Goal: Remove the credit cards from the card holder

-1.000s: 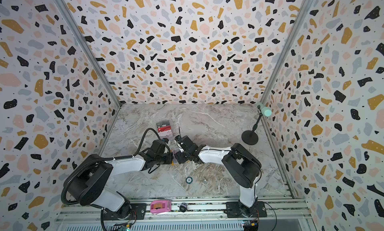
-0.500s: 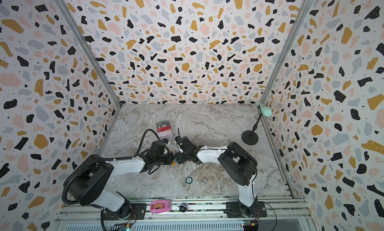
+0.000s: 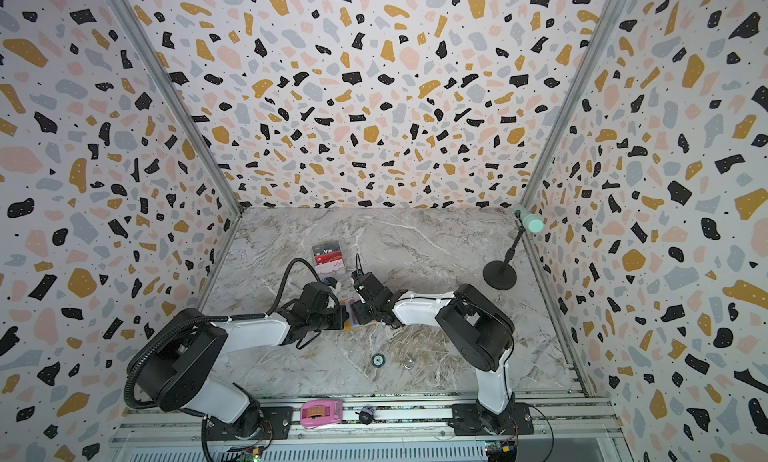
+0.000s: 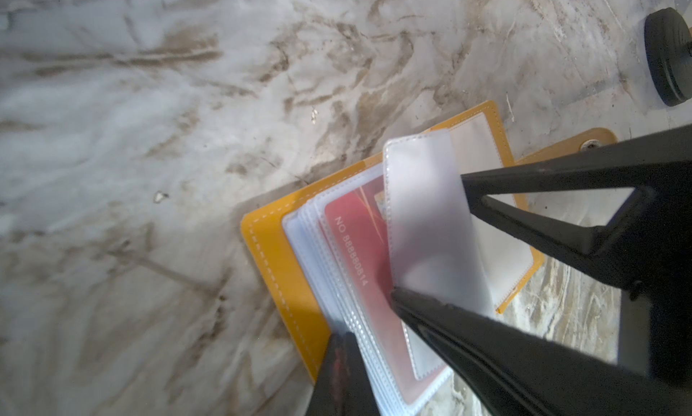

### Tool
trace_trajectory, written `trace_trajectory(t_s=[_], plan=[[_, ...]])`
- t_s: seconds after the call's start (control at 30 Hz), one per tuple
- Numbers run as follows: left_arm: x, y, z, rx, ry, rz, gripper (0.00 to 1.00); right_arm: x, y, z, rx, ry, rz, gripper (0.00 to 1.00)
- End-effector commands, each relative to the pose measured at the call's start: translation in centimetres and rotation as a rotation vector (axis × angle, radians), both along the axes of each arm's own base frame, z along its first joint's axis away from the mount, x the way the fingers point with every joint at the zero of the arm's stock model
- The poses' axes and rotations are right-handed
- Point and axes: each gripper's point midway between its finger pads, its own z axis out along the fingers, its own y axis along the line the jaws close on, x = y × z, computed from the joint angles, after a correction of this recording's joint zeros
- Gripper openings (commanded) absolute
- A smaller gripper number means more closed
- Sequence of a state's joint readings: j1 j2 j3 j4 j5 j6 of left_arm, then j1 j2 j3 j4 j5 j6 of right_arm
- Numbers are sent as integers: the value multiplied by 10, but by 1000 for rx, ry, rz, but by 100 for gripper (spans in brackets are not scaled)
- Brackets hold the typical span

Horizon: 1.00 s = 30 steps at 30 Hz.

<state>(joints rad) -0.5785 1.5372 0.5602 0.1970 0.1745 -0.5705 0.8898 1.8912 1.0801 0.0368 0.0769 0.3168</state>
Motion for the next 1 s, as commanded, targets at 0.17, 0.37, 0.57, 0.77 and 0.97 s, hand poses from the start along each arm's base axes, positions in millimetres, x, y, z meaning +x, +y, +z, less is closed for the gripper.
trace_trajectory(t_s=[0.17, 0.37, 0.57, 0.77, 0.97], plan=[[-22, 12, -22, 51, 88, -3, 0, 13, -40, 16, -64, -46, -126, 59], [-20, 11, -19, 47, 77, -6, 0, 20, -58, 25, -68, -50, -178, 54], [-21, 11, -20, 50, 80, -8, 0, 23, -73, 35, -76, -65, -212, 53], [-21, 11, -22, 50, 86, -8, 0, 8, -46, 48, 16, -60, -60, 56], [-20, 10, -22, 48, 84, -5, 0, -6, -16, 54, 63, -69, 40, 76]])
